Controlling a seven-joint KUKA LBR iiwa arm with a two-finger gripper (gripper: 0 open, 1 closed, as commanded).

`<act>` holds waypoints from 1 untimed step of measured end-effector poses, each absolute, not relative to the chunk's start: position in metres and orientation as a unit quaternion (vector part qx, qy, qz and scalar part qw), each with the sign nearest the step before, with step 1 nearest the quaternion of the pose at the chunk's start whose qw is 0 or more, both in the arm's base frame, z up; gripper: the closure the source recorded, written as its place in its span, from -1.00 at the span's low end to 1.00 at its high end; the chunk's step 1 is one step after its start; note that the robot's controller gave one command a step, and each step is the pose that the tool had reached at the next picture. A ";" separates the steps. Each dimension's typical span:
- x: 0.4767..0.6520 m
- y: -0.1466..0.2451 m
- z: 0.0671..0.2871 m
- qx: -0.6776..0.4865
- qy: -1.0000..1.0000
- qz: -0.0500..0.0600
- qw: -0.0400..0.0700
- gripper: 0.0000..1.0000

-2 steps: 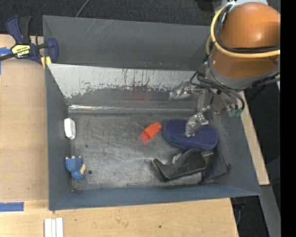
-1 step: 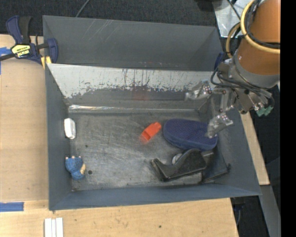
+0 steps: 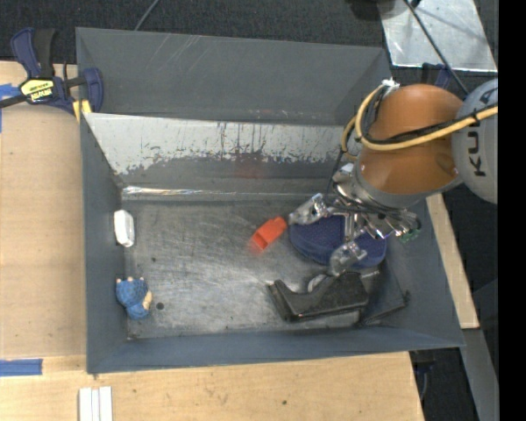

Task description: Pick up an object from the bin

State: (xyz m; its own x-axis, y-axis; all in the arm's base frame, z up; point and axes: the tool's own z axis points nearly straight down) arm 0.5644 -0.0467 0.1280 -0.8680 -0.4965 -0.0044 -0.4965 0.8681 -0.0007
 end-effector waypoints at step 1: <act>0.561 -0.054 0.118 -0.198 0.980 -0.003 0.016 -1.00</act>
Offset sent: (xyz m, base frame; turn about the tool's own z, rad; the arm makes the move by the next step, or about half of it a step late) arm -0.0306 -0.0228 -0.0580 0.2326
